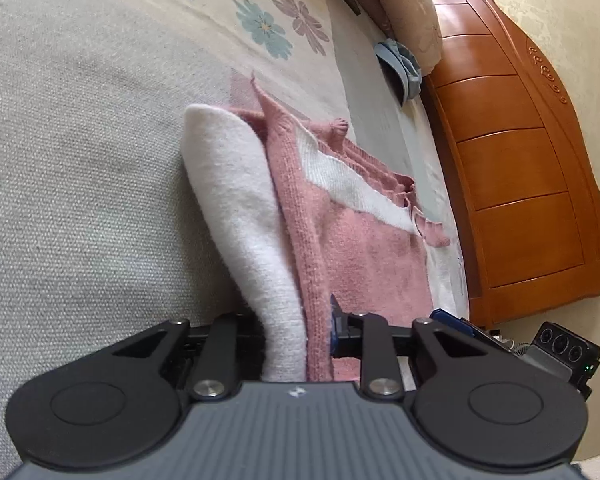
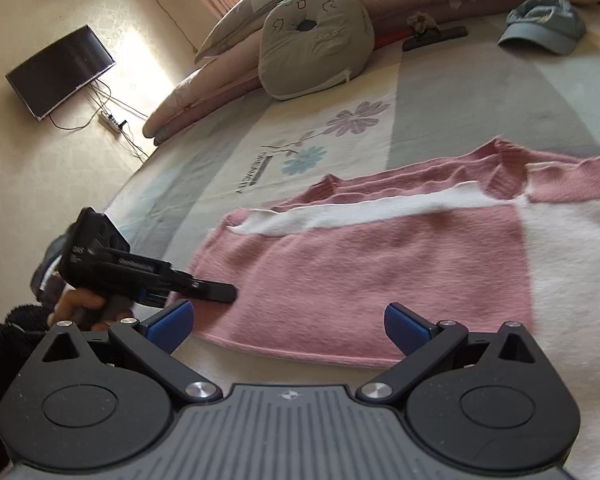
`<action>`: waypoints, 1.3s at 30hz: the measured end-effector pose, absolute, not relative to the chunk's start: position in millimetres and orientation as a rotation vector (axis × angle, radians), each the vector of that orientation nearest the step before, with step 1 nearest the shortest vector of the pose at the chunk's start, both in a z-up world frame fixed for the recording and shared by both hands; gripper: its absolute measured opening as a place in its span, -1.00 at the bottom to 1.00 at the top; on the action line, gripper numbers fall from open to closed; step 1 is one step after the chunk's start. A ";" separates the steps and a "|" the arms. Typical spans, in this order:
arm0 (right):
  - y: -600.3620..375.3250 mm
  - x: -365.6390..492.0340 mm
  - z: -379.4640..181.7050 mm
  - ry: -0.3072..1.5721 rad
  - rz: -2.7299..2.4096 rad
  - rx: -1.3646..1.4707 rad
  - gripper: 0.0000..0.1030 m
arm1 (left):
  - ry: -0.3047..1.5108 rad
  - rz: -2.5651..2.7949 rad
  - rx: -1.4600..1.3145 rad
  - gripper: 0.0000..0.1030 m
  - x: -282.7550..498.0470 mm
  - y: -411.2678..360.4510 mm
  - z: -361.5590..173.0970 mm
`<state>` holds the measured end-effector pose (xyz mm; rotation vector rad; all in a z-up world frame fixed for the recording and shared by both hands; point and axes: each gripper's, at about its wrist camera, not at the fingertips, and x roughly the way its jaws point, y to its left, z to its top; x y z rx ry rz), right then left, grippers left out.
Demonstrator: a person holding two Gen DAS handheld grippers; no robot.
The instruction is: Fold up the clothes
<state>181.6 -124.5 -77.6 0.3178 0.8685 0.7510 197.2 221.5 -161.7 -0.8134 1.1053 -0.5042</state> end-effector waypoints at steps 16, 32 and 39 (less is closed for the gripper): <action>-84.5 223.4 -106.2 0.799 0.528 0.301 1.00 | 1.039 -0.515 -0.759 -0.51 187.2 225.4 -158.8; -87.7 233.4 -83.5 0.796 0.536 0.275 1.00 | 1.032 -0.498 -0.720 -0.51 186.0 221.1 -152.8; -97.1 174.0 -97.2 0.884 0.535 0.270 1.00 | 1.037 -0.453 -0.668 -0.50 185.5 209.7 -144.5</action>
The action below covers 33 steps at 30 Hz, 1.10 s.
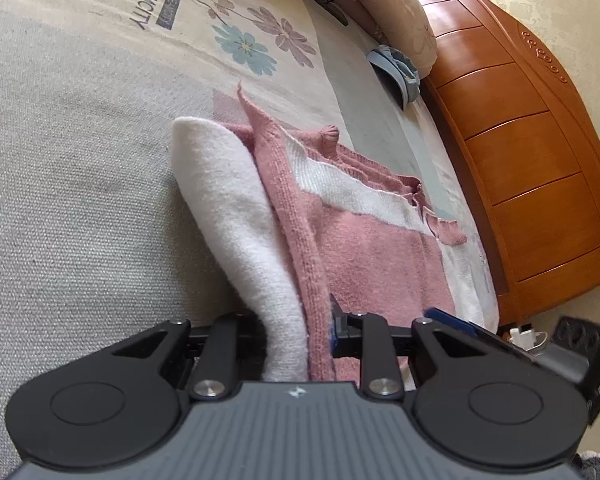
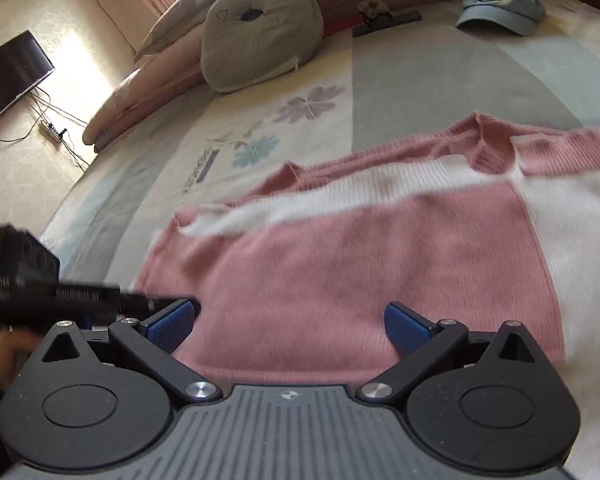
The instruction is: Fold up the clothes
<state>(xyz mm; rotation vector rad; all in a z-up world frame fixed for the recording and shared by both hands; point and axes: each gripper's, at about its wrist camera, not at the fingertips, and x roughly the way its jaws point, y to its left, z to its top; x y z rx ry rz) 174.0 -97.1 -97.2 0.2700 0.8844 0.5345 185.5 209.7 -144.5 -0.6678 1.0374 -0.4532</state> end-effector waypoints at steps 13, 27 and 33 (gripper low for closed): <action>-106.0 134.7 -89.0 0.940 0.529 0.310 1.00 | 1.043 -0.402 -0.657 -0.50 186.3 202.7 -140.7; -113.2 128.2 -99.6 1.023 0.508 0.357 1.00 | 1.059 -0.368 -0.548 -0.50 186.9 188.3 -129.2; -118.8 125.8 -95.3 1.007 0.510 0.337 1.00 | 1.084 -0.318 -0.518 -0.58 188.1 181.1 -122.4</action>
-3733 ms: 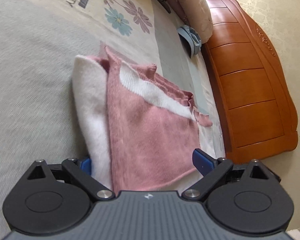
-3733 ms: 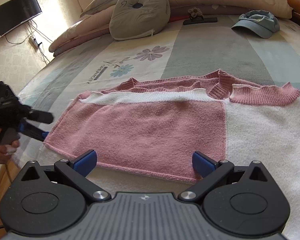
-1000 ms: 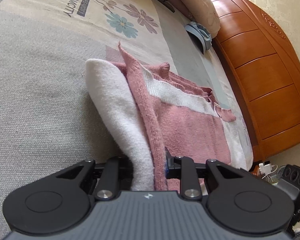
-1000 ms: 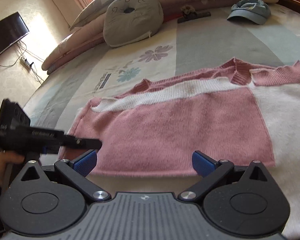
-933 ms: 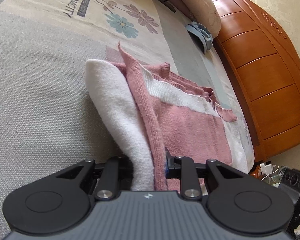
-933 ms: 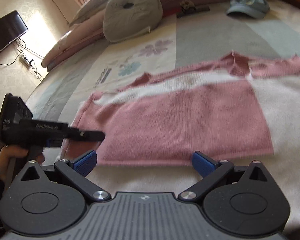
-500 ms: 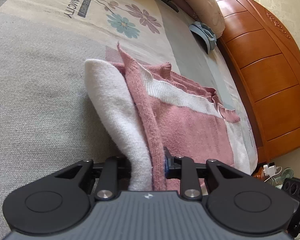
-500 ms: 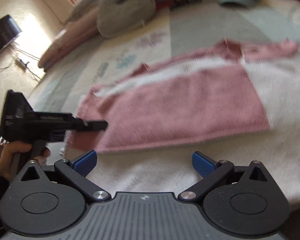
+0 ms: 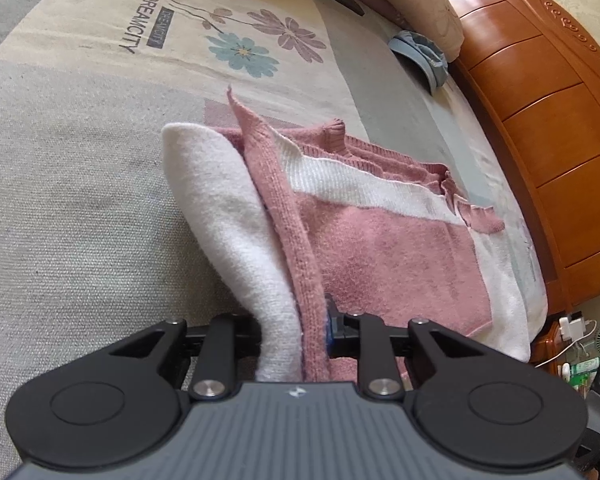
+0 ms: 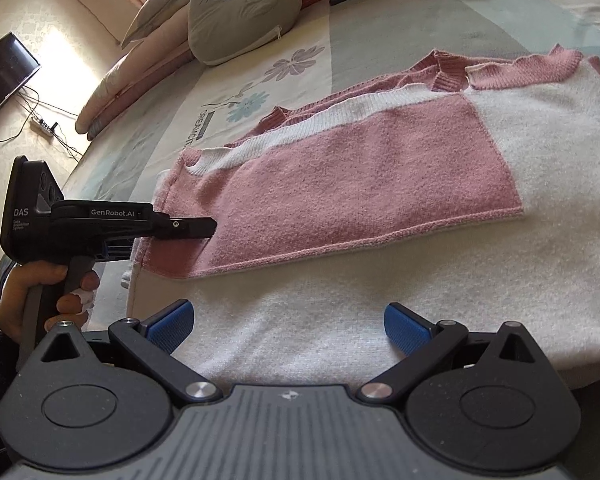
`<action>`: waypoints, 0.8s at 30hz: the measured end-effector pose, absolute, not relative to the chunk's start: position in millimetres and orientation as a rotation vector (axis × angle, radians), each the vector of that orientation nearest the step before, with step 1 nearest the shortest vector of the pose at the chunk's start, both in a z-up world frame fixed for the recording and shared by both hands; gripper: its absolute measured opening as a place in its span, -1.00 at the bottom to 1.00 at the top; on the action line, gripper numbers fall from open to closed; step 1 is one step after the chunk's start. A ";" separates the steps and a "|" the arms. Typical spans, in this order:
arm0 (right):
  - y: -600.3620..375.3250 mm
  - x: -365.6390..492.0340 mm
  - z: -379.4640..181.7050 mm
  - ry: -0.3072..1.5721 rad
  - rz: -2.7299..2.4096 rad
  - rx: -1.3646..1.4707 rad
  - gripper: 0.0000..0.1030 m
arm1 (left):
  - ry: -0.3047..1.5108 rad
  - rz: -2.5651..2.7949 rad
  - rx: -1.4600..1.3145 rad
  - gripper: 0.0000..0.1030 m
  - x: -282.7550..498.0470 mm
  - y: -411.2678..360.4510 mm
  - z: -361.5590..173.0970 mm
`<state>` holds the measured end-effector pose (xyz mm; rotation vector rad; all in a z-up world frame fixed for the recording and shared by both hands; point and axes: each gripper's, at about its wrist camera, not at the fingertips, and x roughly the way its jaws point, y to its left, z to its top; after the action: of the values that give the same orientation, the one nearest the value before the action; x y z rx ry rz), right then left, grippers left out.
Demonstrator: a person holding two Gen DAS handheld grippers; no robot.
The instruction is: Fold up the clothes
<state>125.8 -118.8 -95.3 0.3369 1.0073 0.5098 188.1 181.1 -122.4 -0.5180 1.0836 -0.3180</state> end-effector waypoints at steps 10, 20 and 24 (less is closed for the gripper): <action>-130.7 125.0 -86.0 0.986 0.522 0.345 1.00 | 1.124 -0.252 -0.477 -0.62 191.1 172.2 -110.8; -139.5 124.1 -83.8 0.964 0.532 0.360 1.00 | 1.106 -0.265 -0.475 -0.64 186.7 164.6 -87.3; -145.1 123.0 -81.2 0.947 0.530 0.366 1.00 | 1.094 -0.290 -0.460 -0.64 183.9 154.6 -71.8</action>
<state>123.0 -145.1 -81.2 0.3659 0.9467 0.5297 183.9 154.6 -71.8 -0.4597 1.0942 -0.2895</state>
